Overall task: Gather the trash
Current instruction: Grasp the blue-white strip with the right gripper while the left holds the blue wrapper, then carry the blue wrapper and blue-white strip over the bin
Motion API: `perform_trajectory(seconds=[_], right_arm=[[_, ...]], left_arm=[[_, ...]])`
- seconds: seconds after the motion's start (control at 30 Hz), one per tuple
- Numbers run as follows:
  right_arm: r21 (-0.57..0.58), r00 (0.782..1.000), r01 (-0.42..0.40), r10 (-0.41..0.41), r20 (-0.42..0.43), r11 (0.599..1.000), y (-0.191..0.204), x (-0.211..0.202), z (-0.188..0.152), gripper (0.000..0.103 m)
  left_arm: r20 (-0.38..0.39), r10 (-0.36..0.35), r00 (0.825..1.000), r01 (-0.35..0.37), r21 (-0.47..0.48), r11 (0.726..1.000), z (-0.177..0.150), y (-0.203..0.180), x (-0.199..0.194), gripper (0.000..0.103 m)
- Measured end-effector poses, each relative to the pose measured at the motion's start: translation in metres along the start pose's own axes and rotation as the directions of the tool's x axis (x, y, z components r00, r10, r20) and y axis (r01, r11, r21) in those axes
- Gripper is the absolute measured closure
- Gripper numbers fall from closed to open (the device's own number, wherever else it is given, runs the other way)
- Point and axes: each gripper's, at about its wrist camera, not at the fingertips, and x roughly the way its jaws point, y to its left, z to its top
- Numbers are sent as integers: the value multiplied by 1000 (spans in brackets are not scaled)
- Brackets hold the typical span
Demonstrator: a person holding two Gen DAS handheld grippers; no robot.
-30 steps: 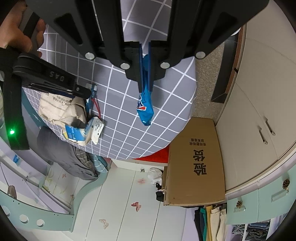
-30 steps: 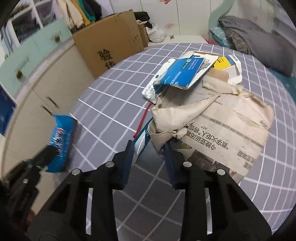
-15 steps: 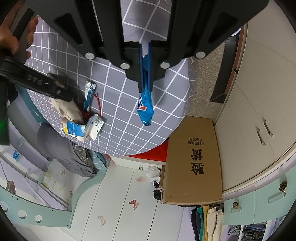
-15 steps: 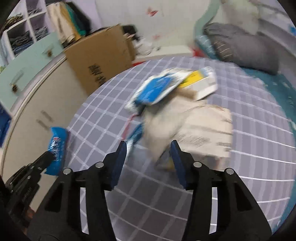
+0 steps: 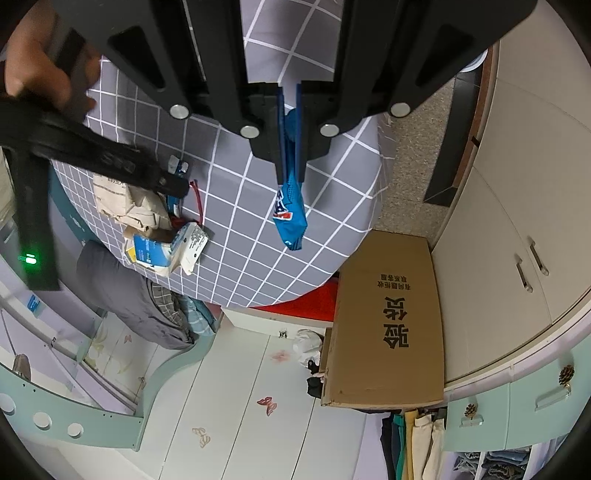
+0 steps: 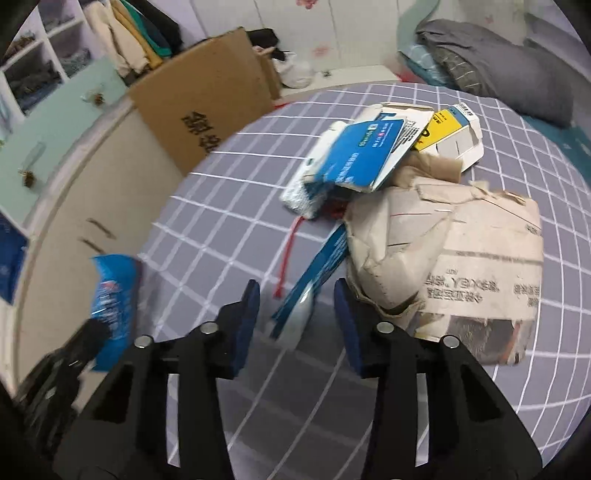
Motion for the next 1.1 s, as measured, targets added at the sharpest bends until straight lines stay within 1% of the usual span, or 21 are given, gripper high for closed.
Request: perform_trajectory(seconds=[0.03,0.07,0.1,0.17,0.23,0.33,0.43,0.53,0.6,0.73,0.9,1.03,1.1], right_arm=[[-7,1000,9,-9,-7,1000,1,5,1,71],[-27,999,34,-34,5,999,3,5,1,79],[-35,999,39,-39,6,999,4,5,0,83],[-43,1000,7,-7,4,999,3,2,-5,88],[-57,1000,-30,30,9,998,2,-4,-11,88],[-60,994,-111,112,17,992,-1,-20,-23,89],[-45,982,-187,188,15,981,-4,-30,-31,89],[-65,975,-220,222,24,973,0,-44,-50,89],[-78,963,-268,269,11,960,6,-49,-63,89],[-131,947,-319,321,-4,939,29,-56,-84,89],[-214,925,-379,378,-44,900,81,-57,-103,89],[-285,905,-425,414,-99,859,130,-48,-124,89],[-324,897,-442,420,-138,837,159,-38,-136,89]], left_arm=[[-2,0,1000,0,-1,1000,1,0,1,99],[-3,-1,1000,1,-2,1000,1,1,1,99],[-4,-5,1000,5,-3,1000,1,1,1,99],[-3,-8,1000,8,0,1000,1,2,1,99],[-1,-15,1000,15,-1,1000,2,3,-1,99],[2,-33,999,34,-10,999,0,4,-7,99],[1,-46,999,46,-14,999,-5,5,-13,99],[-1,-52,999,52,-12,999,-14,8,-22,99],[2,-62,998,62,-19,998,-22,13,-31,99],[18,-65,998,66,-38,997,-39,28,-48,99],[42,-38,998,42,-97,994,-61,64,-75,99],[45,25,999,-17,-169,985,-81,107,-96,99],[40,79,996,-70,-191,979,-93,131,-104,99]])
